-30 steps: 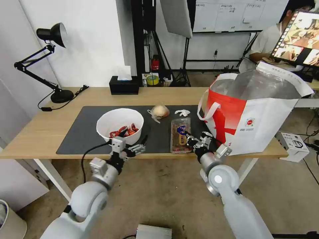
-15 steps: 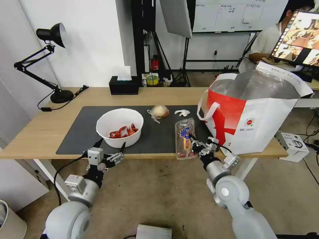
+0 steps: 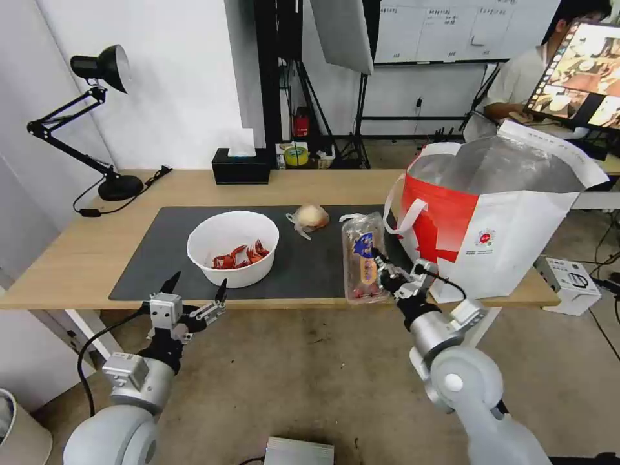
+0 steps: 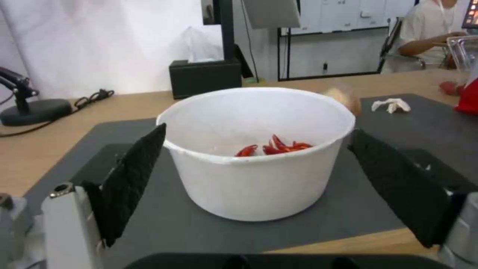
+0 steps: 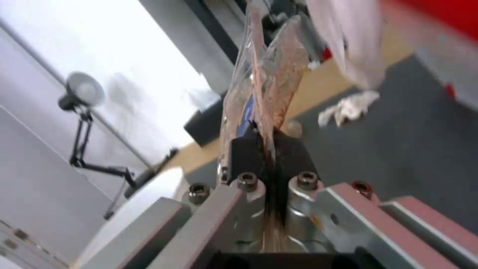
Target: Pick up the trash from the table and place it into the takeout bag.
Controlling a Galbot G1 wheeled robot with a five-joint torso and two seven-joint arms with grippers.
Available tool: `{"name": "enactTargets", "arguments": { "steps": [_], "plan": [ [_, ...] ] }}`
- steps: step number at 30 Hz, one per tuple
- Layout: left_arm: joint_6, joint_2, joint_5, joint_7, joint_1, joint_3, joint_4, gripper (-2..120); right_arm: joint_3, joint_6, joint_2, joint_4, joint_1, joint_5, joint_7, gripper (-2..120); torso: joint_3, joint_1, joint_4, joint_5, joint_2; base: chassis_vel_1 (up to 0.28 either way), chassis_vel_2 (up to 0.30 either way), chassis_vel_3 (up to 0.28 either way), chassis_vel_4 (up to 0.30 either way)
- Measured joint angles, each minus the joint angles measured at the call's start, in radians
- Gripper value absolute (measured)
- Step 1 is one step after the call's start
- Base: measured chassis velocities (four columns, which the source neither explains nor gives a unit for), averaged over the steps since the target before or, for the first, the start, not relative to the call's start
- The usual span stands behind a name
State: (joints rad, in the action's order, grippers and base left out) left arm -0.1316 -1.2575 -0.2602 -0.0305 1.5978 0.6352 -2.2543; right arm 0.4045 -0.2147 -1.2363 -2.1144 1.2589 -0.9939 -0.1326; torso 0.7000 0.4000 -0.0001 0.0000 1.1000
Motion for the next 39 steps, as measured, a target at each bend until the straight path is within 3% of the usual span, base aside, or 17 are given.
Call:
{"name": "enactTargets", "arguments": {
  "steps": [13, 18, 28, 39],
  "plan": [
    [0.010, -0.016, 0.021, -0.016, 0.022, 0.026, 0.009, 100, 0.079, -0.002, 0.060, -0.108, -0.024, -0.161, -0.032, 0, 0.000, 0.000, 0.0000, 0.0000, 0.000, 0.000, 0.000, 0.000, 0.000],
    [0.015, -0.019, 0.023, -0.019, 0.031, 0.039, 0.008, 100, 0.139, -0.002, 0.083, -0.136, -0.087, -0.297, -0.093, 0, 0.000, 0.000, 0.0000, 0.0000, 0.000, 0.000, 0.000, 0.000, 0.000],
    [0.024, -0.024, 0.026, -0.026, 0.031, 0.044, 0.031, 100, 0.262, 0.003, 0.157, -0.115, -0.230, -0.540, -0.213, 0, 0.000, 0.000, 0.0000, 0.0001, 0.000, 0.000, 0.000, 0.000, 0.000],
    [0.036, -0.042, 0.027, -0.037, 0.031, 0.045, 0.040, 100, 0.289, 0.029, 0.266, -0.022, -0.381, -0.685, -0.382, 0, 0.000, 0.000, 0.0000, 0.0001, 0.000, 0.000, 0.000, 0.000, 0.000]
  ]
}}
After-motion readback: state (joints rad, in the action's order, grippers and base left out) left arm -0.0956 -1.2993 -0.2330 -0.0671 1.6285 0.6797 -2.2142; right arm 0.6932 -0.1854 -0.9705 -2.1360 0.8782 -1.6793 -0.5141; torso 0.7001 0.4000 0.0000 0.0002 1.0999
